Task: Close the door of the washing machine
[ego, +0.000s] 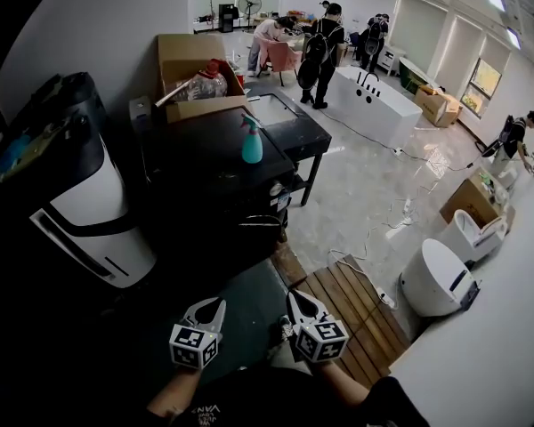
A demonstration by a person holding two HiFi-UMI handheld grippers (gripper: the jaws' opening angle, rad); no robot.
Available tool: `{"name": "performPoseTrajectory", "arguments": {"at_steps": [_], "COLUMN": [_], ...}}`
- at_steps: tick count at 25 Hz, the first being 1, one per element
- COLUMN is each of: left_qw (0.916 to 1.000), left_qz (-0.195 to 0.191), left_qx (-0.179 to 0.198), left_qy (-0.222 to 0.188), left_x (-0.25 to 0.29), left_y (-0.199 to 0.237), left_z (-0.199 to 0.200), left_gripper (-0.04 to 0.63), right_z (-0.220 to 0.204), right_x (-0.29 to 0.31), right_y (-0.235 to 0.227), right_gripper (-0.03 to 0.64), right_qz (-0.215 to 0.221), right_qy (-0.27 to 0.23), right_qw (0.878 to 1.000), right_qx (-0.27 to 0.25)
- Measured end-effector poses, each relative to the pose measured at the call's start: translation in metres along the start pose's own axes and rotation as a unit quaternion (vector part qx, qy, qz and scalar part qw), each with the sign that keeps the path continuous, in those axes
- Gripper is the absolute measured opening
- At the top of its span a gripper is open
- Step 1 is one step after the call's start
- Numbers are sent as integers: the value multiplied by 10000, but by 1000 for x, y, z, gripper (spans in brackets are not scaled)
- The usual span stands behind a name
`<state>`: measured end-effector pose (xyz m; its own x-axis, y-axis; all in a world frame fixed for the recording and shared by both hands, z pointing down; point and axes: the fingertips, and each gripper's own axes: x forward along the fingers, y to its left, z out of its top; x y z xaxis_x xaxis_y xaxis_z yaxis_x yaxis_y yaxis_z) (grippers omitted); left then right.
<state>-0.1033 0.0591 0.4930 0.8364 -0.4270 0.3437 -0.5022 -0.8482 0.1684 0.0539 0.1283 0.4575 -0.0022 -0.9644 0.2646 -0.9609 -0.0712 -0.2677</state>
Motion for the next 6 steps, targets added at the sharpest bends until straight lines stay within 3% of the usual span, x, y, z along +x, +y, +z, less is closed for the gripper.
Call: {"name": "performPoseTrajectory", "arguments": {"at_steps": [6], "left_qw": [9999], "left_qz": [-10], "left_qx": [-77], "left_qy": [-75], "left_x": [1], "left_y": [-5], "left_z": [5], "left_gripper": [5], "right_z": [13], "right_x": [0], "right_y": [-2], "right_gripper": [-2], "right_qz": [-54], "right_qy": [-78], "right_qw": [10000], "right_qx": [8]}}
